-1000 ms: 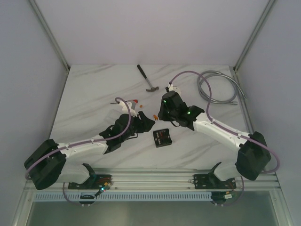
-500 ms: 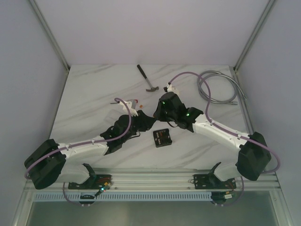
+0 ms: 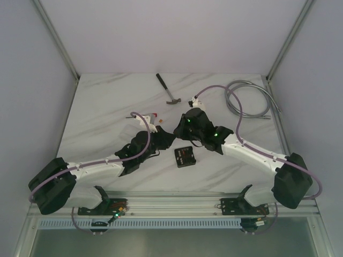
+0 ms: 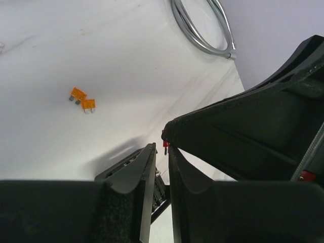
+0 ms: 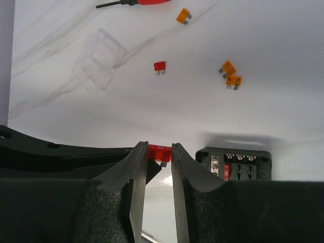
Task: Snap on the fuse box
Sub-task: Pick up the fuse from the center of the board.
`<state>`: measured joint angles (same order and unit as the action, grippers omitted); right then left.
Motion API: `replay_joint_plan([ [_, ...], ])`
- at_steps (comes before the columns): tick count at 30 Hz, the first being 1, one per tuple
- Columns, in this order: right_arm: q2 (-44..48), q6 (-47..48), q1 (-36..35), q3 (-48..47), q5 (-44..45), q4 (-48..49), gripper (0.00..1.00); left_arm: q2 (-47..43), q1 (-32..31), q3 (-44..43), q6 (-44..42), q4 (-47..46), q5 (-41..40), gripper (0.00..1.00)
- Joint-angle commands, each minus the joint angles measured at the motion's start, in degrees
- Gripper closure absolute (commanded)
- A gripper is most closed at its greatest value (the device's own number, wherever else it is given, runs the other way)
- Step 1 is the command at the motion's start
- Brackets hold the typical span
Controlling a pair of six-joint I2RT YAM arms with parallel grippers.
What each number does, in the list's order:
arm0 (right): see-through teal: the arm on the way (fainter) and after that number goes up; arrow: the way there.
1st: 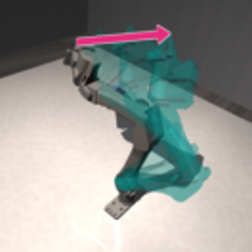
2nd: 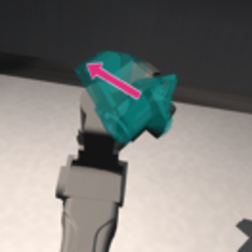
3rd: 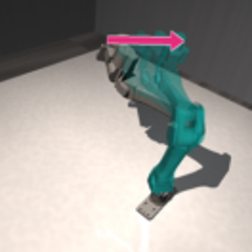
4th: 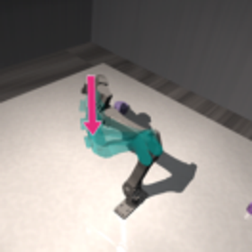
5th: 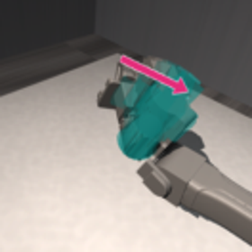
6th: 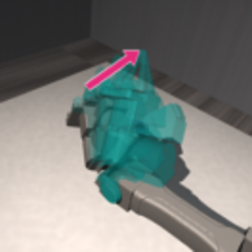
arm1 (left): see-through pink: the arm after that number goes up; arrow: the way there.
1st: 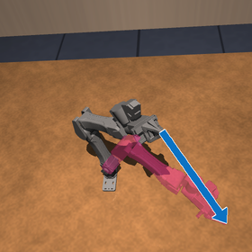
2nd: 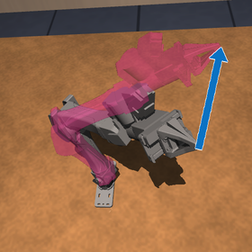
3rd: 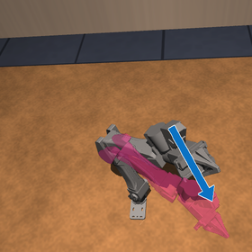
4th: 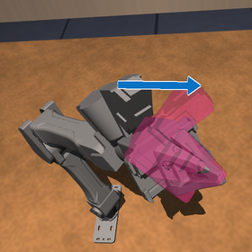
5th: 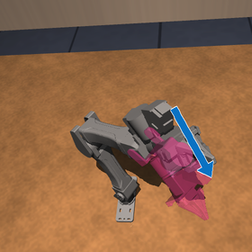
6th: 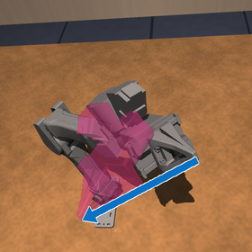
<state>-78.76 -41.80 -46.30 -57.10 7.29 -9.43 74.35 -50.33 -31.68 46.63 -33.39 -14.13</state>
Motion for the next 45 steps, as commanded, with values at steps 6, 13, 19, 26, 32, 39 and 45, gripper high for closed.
replay_joint_plan([
  [6,1.4,-2.2,-1.7,2.3,-3.3,2.6,0.75,-0.3,-0.2,0.7,-0.5,-3.5,-1.6,0.83],
  [13,2.6,-3.0,-1.9,4.4,-4.1,5.0,0.73,-1.2,-0.2,1.1,-2.5,-3.2,-1.5,1.00],
  [19,6.2,1.5,-1.5,5.3,-4.0,6.9,0.63,-3.0,-0.2,0.7,-9.3,-0.3,0.4,1.00],
  [26,14.1,14.7,4.6,9.9,-17.4,12.8,0.58,-7.9,2.3,1.0,-18.5,2.9,10.7,1.00],
  [32,18.8,26.1,9.4,11.3,-33.5,13.5,0.54,-12.9,4.1,0.5,-23.5,5.0,23.9,1.00],
  [39,21.2,34.0,11.8,11.3,-47.3,13.6,0.52,-17.6,4.3,-1.4,-26.2,7.5,35.0,1.00],
  [45,21.8,37.2,12.5,11.2,-52.9,13.3,0.54,-19.6,4.3,-1.7,-26.3,7.0,39.7,1.00],
])
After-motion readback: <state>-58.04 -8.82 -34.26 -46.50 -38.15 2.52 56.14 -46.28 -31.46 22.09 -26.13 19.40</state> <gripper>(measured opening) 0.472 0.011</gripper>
